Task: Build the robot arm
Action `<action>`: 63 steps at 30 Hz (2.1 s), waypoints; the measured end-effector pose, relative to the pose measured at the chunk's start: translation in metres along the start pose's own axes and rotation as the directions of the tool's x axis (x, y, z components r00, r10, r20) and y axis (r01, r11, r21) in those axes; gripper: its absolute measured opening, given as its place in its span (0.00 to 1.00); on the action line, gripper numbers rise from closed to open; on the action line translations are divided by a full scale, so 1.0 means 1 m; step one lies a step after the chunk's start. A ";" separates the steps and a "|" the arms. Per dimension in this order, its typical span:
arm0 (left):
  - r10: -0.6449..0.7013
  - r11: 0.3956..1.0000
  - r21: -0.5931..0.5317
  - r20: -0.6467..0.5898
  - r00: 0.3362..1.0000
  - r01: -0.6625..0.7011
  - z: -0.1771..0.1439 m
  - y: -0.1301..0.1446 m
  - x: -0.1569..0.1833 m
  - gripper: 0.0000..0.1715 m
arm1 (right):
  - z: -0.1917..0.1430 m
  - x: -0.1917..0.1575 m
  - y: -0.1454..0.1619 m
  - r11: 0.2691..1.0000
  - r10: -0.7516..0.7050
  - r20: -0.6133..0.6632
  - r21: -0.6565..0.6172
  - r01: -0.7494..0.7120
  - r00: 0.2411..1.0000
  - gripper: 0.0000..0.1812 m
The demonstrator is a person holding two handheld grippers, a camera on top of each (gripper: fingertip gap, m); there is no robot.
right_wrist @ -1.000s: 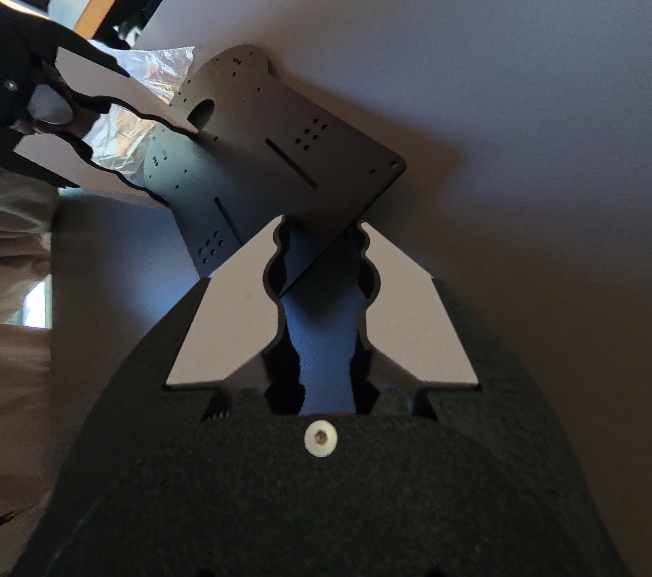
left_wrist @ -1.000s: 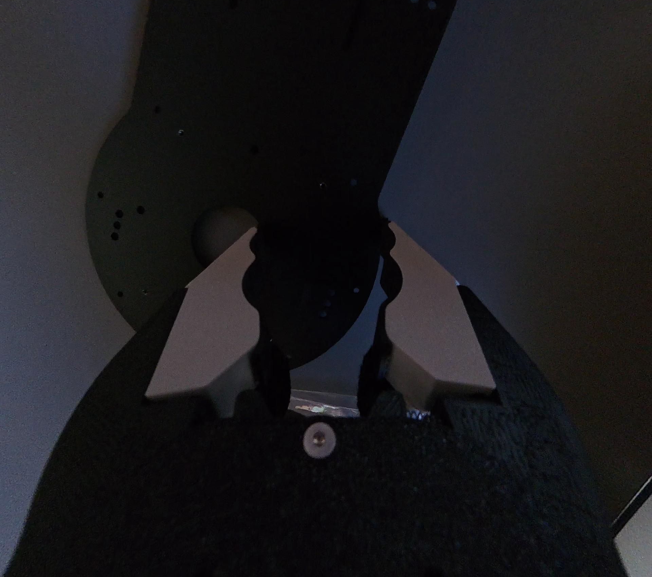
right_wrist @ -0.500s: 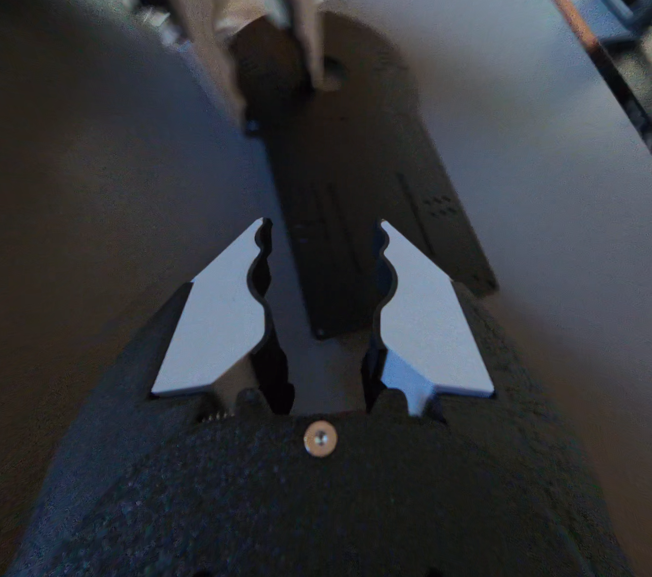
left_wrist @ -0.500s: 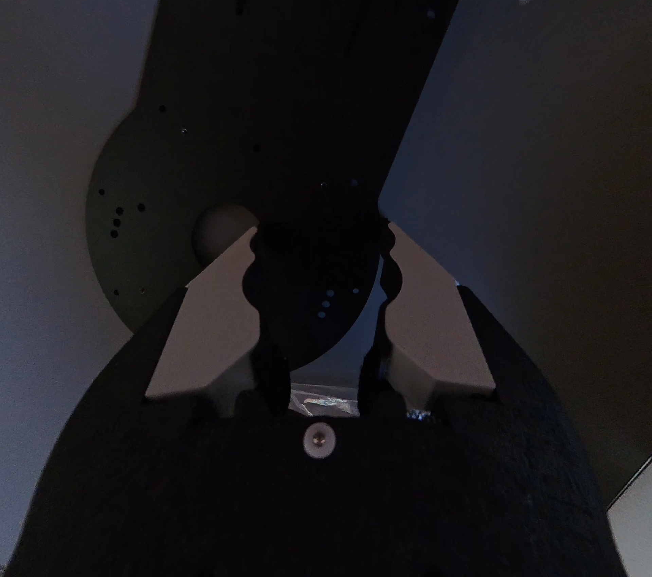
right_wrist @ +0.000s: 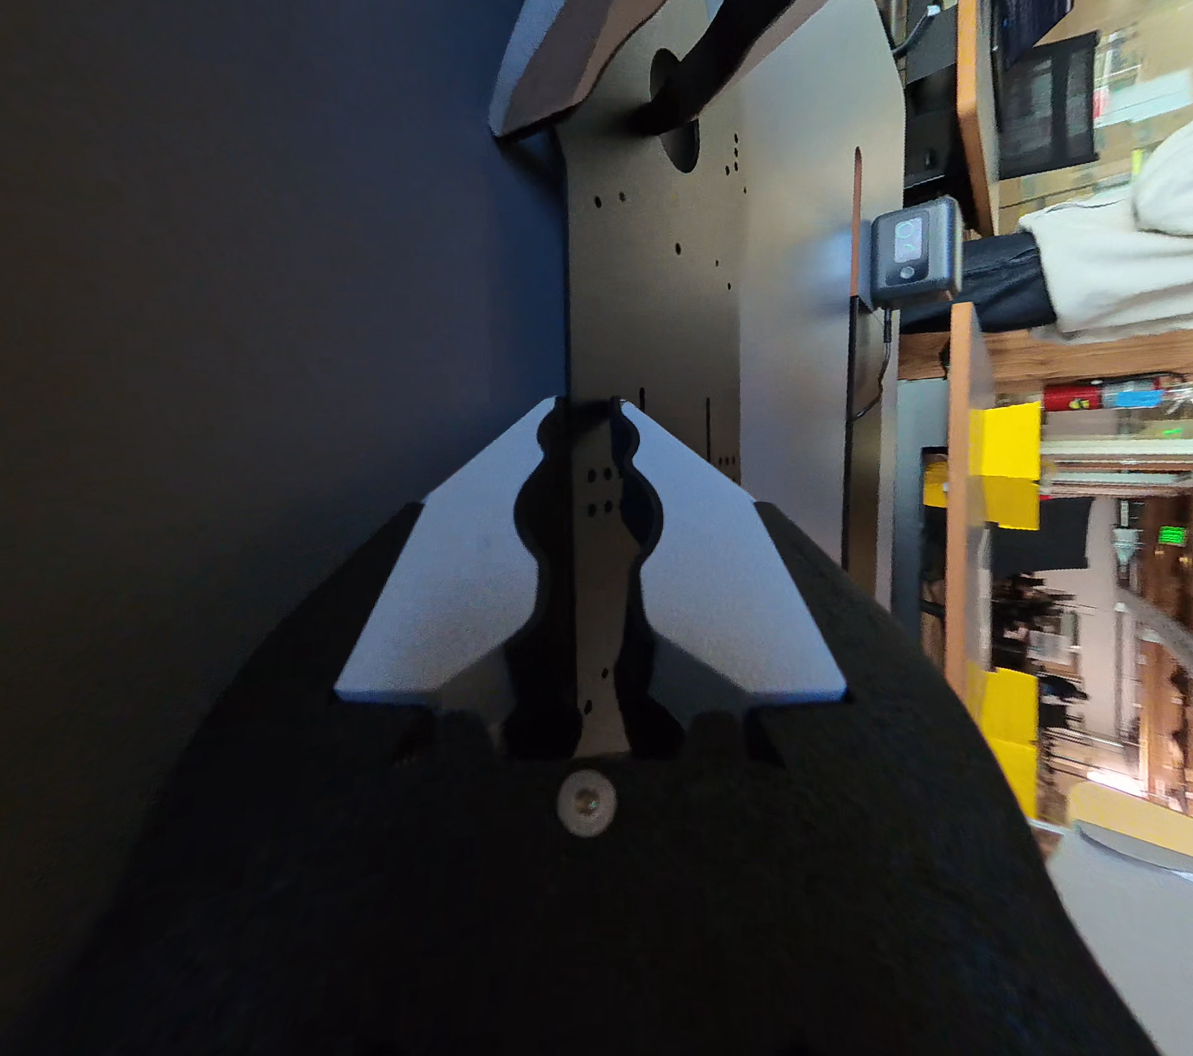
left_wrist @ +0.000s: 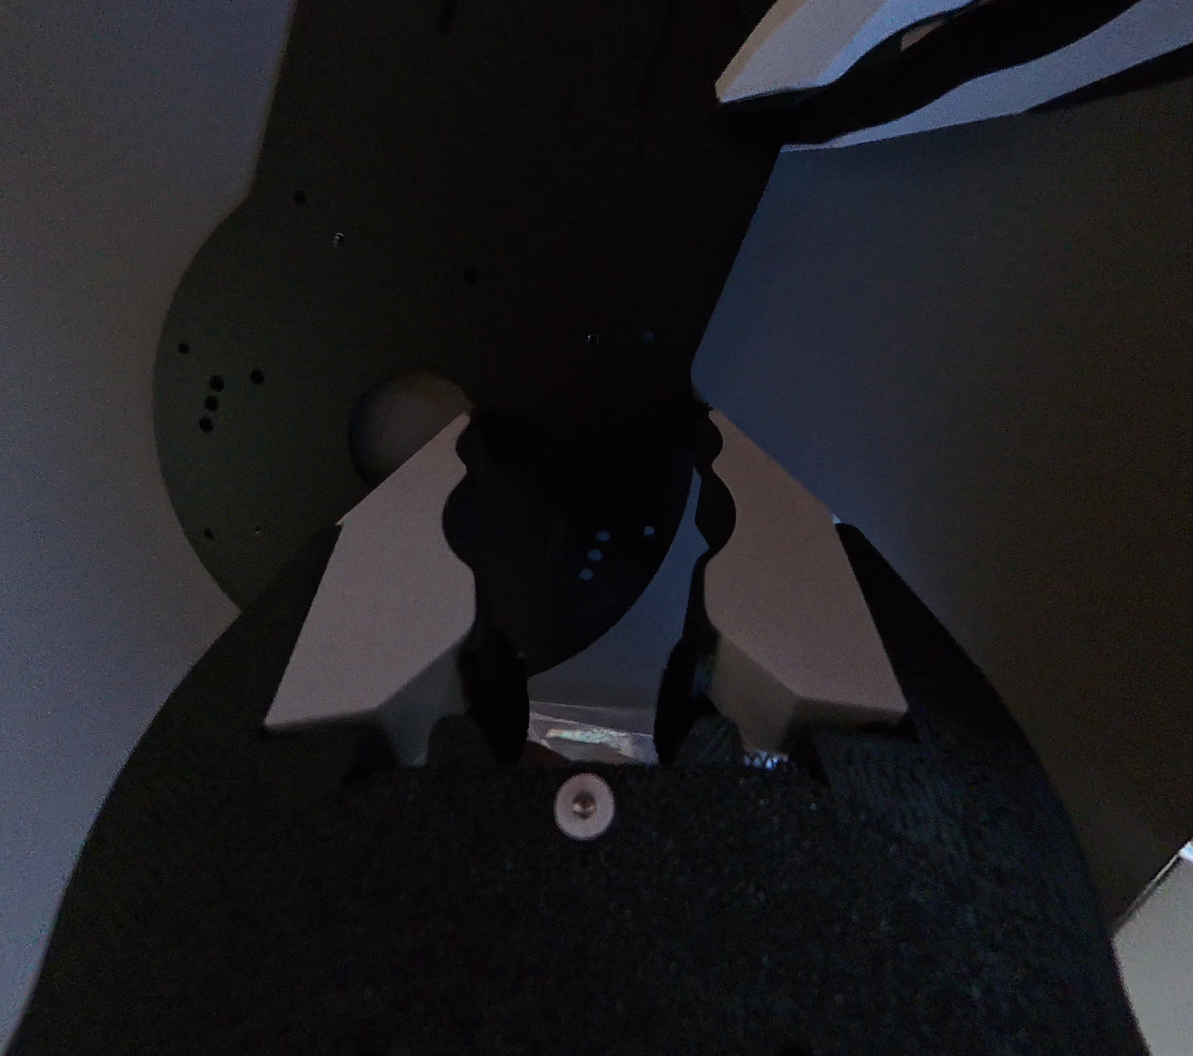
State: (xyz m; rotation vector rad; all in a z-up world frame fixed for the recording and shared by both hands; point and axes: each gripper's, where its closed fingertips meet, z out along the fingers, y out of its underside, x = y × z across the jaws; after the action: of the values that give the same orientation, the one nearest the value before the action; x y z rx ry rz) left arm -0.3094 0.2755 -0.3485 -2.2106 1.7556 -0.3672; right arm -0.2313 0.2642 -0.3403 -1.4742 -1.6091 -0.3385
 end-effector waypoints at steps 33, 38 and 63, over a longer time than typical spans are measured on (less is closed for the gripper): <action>-0.284 0.898 0.383 0.130 0.950 0.216 -0.018 0.030 -0.033 0.00 | -0.011 -0.016 0.008 0.973 0.218 0.498 -0.040 -0.229 0.839 0.02; -0.271 0.902 0.382 0.141 0.952 0.200 -0.018 0.030 -0.034 0.00 | -0.012 -0.015 0.008 0.958 0.265 0.519 -0.049 -0.281 0.813 0.01; -0.580 0.770 0.452 0.200 0.790 0.451 -0.024 0.042 -0.063 0.11 | -0.039 -0.004 0.068 0.417 0.905 0.173 -0.191 -0.888 0.388 0.31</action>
State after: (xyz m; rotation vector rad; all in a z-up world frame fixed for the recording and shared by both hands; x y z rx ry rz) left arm -0.3701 0.3260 -0.3430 -2.2614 0.7812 -0.3875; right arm -0.1544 0.2512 -0.3460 -2.2813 -0.7066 0.4703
